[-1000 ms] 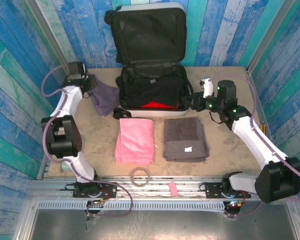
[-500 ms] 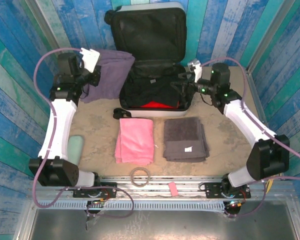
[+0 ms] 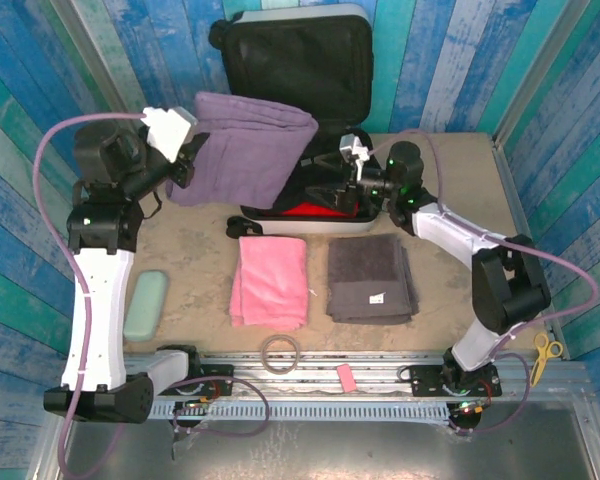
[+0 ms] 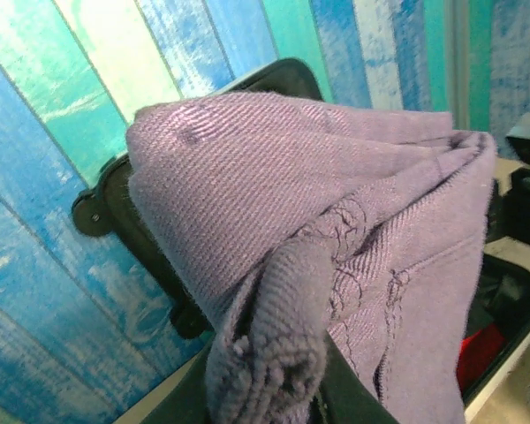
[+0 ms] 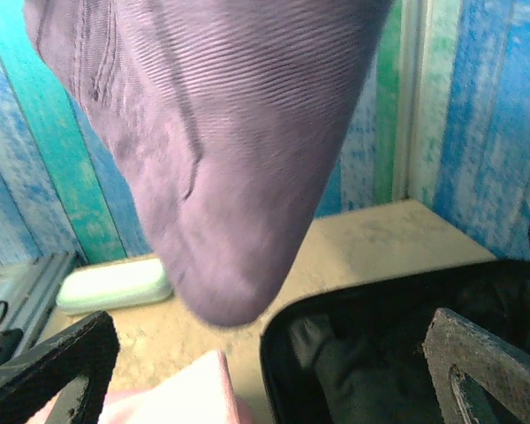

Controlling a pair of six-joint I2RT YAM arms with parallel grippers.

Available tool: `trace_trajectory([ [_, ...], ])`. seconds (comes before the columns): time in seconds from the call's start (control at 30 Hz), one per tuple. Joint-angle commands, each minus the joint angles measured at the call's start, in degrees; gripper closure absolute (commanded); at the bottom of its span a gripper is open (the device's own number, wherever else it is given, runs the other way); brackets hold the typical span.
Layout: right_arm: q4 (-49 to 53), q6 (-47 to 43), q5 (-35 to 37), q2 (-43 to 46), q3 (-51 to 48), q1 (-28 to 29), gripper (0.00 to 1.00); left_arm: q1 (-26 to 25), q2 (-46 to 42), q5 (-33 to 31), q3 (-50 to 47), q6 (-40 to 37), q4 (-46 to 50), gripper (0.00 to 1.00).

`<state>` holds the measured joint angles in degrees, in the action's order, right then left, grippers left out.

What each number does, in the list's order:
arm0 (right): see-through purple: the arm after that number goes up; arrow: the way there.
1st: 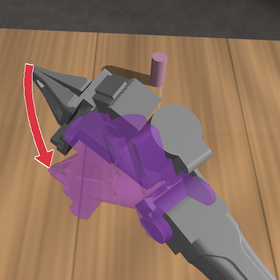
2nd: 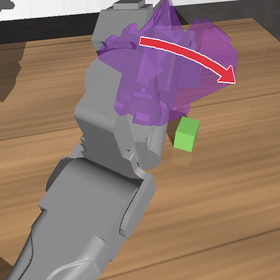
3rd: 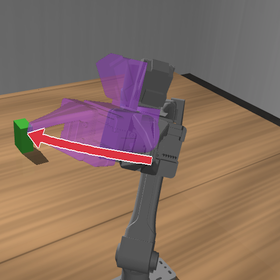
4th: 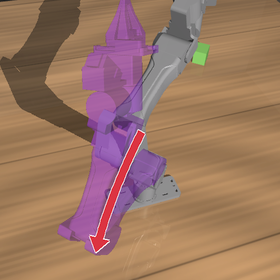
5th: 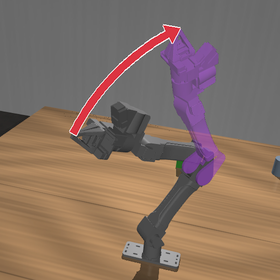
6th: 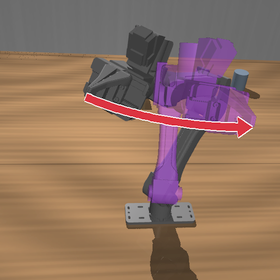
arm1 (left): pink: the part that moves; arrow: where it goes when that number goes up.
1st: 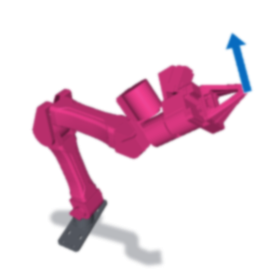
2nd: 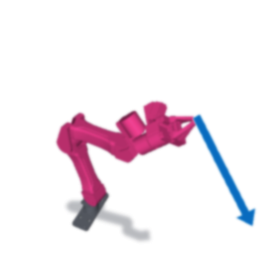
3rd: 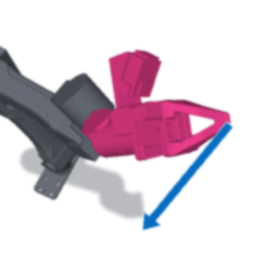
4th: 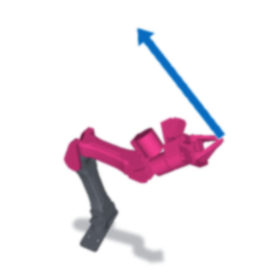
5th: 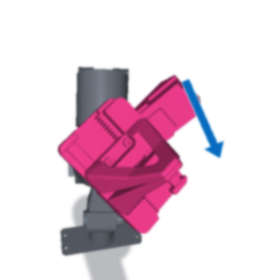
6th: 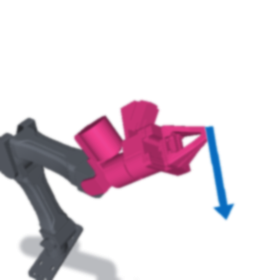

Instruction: Pack the luggage

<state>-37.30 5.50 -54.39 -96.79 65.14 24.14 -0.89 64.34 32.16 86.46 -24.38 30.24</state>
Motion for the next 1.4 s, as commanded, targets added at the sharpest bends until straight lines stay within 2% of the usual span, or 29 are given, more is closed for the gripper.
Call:
trace_trajectory([
  [0.0, -10.55, 4.03, -2.64, -1.7, 2.99, 0.85, 0.07, -0.34, -2.51, 4.52, 2.59, 1.44, -6.17, 1.0],
  [0.33, -17.09, 8.36, -8.95, -4.53, 7.61, 3.73, 0.08, -0.7, -4.83, 6.46, 0.7, 1.94, -7.15, 1.0],
  [0.53, -17.3, 10.52, -10.16, -5.25, 8.98, 4.35, 0.14, -0.76, -5.01, 7.09, -0.53, 2.64, -8.67, 1.0],
  [0.67, -15.99, 11.06, -10.24, -5.16, 9.99, 4.34, 0.28, -0.79, -4.71, 7.48, -1.78, 3.07, -9.8, 1.0],
  [0.7, -15.12, 11.03, -10.29, -5.09, 10.39, 4.19, 0.35, -0.78, -4.75, 7.62, -2.26, 3.34, -10.17, 1.0],
  [0.77, -12.64, 10.79, -9.34, -4.77, 11.03, 3.92, 0.68, -0.87, -4.75, 7.85, -3.28, 3.69, -10.95, 1.0],
  [0.8, -11.64, 10.76, -8.59, -4.51, 11.13, 3.64, 0.77, -0.88, -4.75, 7.97, -4.05, 3.93, -11.61, 1.0],
  [0.83, -10.37, 10.96, -7.4, -4.08, 10.92, 3.1, 0.85, -0.93, -4.75, 7.95, -4.79, 4.23, -12.18, 1.0],
  [0.93, -6.02, 11.99, -5.28, -2.33, 10.32, 1.13, 0.99, -1.21, -4.75, 8.16, -6.91, 5.09, -13.76, 1.0],
  [1.07, 4.91, 12.04, -2.17, 0.74, 10.42, -1.96, 1.0, -3.6, -3.86, 7.49, -11.83, 7.44, -17.8, 1.0],
  [1.17, 13.57, 10.25, 0.04, 2.43, 11.18, -3.99, 1.0, -7.98, -1.82, 4.27, -15.49, 7.5, -19.77, 1.0],
  [1.23, 18.95, 9.02, 1.45, 2.83, 12.09, -5.48, 1.0, -11.07, 0.09, 2.02, -18.59, 8.16, -23.17, 1.0],
  [1.37, 25.73, 9.81, 3.15, 1.3, 13.85, -9.04, 1.0, -13.93, 5.93, -0.26, -20.89, 9.69, -27.43, 1.0],
])
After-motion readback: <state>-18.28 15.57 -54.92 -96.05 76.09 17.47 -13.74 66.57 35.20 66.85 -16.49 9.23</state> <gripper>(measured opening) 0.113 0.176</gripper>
